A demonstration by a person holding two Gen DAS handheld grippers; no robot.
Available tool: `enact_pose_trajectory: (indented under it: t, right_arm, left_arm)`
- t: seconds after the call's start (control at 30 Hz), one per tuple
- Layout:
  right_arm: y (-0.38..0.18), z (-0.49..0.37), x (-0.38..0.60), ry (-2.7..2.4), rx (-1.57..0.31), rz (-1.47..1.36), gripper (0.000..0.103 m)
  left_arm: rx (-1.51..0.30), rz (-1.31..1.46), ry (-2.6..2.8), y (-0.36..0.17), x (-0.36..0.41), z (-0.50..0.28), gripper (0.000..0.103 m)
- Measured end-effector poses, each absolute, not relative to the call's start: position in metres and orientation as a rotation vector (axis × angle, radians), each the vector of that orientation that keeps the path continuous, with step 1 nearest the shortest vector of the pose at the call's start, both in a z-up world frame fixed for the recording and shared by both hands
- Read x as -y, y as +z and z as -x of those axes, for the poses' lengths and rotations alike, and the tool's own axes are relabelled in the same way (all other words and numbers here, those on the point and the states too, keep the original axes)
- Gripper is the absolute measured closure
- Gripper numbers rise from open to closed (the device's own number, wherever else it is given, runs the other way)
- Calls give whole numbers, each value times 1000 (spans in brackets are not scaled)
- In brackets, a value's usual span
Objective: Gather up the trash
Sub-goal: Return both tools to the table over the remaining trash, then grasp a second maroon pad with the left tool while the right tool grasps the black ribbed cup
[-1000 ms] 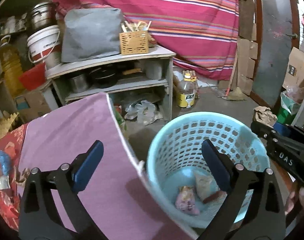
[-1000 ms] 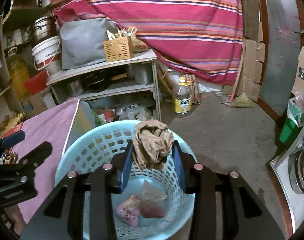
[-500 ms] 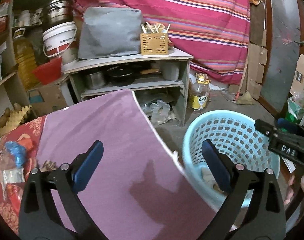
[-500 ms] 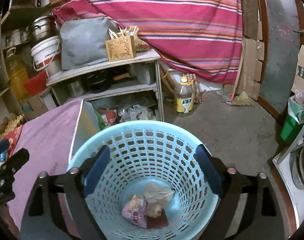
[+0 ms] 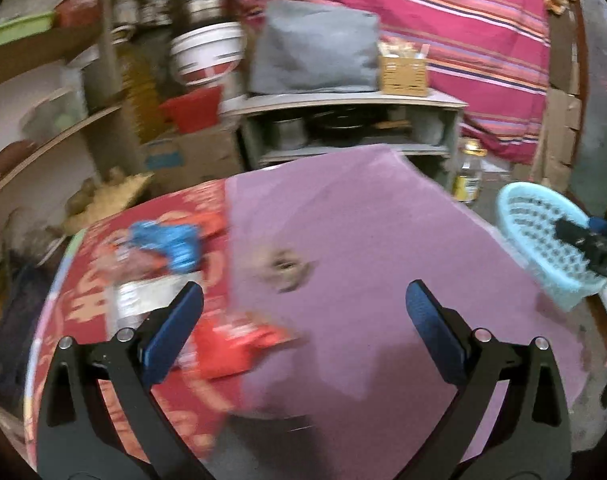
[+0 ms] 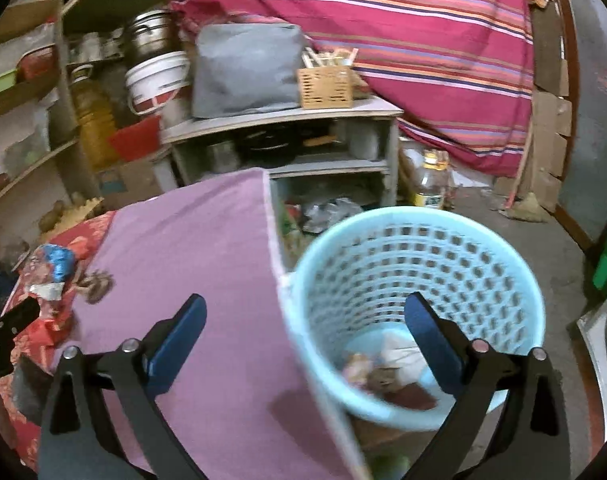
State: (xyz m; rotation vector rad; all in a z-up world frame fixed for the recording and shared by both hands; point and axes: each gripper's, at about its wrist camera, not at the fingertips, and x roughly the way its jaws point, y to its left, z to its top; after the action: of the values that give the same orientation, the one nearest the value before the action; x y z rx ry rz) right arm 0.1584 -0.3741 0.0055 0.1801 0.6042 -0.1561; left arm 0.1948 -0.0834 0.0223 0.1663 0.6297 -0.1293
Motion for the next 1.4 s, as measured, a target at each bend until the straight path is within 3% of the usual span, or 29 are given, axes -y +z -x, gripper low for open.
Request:
enact_pose_trajectory:
  t: [0.5,1.0,1.1,1.4]
  right_arm:
    - [-15,-192,272,-158,-666,-43,4]
    - [-34,-219,250,-66,-737,-154,4]
    - [-36,-221,247,-65,-745,-150,4]
    - [-37,-221,251,-76,-756,-144,4]
  left_arm:
    - [-710,-101,6,-14,-55,-212,5]
    - [-813,-74,-80,-45,-34,-248,6]
    - [-847,-62,-98,-49,-24,-257,12]
    - [-892,-99,-45,-56,-5,-271,5]
